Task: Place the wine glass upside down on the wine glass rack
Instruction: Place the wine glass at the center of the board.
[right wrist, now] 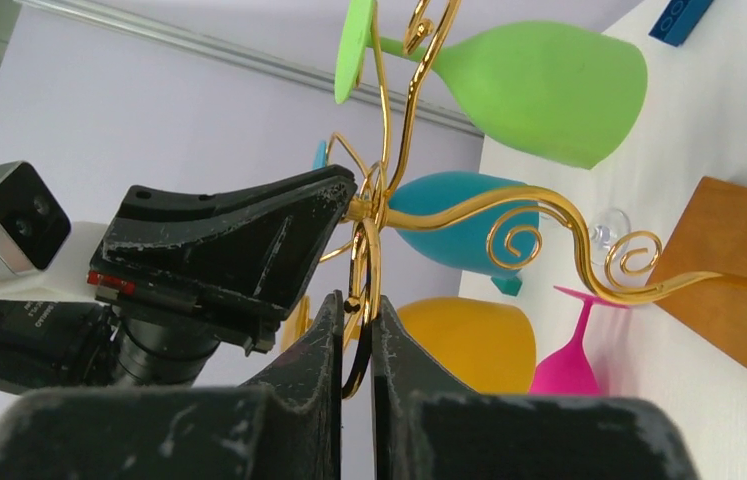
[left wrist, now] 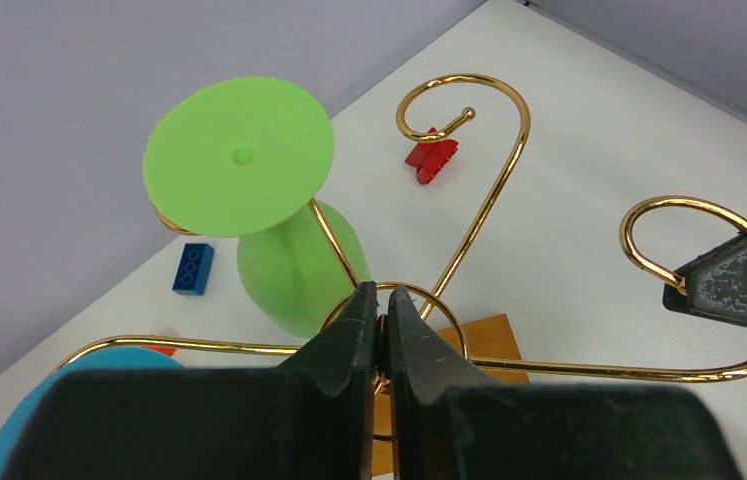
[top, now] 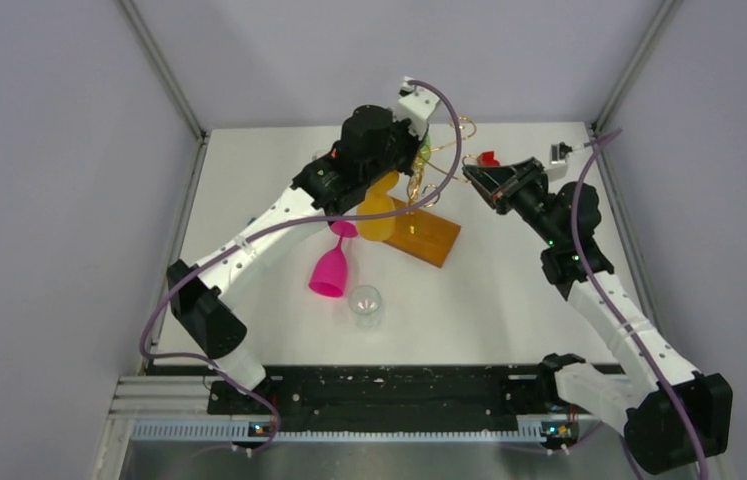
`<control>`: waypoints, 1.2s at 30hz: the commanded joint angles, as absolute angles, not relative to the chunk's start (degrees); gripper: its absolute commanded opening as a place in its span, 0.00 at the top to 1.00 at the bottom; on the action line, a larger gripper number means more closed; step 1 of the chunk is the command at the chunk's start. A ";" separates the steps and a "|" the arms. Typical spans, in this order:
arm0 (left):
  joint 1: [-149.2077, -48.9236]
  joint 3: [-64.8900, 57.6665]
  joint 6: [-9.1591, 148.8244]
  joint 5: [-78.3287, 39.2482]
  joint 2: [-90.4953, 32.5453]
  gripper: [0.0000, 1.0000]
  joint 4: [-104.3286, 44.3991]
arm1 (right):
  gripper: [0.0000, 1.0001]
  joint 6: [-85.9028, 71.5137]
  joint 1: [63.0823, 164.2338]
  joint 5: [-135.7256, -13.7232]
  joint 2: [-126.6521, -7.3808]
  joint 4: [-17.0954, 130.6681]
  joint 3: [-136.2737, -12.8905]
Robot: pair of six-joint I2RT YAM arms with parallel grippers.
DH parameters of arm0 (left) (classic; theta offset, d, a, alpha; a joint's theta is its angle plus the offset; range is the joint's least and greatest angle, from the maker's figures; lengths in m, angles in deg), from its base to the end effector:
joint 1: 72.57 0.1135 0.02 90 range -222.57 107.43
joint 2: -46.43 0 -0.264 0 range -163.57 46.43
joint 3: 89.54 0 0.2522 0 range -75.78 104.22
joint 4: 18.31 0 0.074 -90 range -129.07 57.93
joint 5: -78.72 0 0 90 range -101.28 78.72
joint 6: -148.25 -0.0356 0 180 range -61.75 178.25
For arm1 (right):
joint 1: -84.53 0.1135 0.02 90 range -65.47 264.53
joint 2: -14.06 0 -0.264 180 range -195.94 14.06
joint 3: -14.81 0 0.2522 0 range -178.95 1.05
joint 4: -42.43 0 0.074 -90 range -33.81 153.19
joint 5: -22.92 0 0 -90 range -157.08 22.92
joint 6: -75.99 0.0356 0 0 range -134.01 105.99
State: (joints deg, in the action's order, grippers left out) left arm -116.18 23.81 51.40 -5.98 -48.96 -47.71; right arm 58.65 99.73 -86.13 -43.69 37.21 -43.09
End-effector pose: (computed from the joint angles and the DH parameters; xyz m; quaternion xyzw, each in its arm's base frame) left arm 0.2861 -0.2680 0.4324 0.3031 0.7119 -0.1655 0.6115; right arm 0.2271 0.0737 0.3475 0.2118 0.6410 0.5862 0.4479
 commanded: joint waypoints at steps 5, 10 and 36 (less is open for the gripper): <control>-115.81 27.61 50.39 -7.33 -49.33 1.00 -41.88 | 1.00 50.01 100.17 -86.27 -38.49 35.76 -44.54; -115.72 32.14 49.05 -9.83 -52.55 1.00 -42.61 | 1.00 50.25 101.37 -86.02 -37.36 36.18 -43.57; -112.85 47.31 48.73 -23.48 -65.28 1.00 -45.34 | 1.00 52.83 116.31 -81.24 -41.20 32.81 -43.11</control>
State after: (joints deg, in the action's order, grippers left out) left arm -112.58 43.37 49.08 -20.34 -62.21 -57.15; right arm 58.63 109.04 -68.95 -40.35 39.20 -41.71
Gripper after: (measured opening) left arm 0.095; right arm 0.055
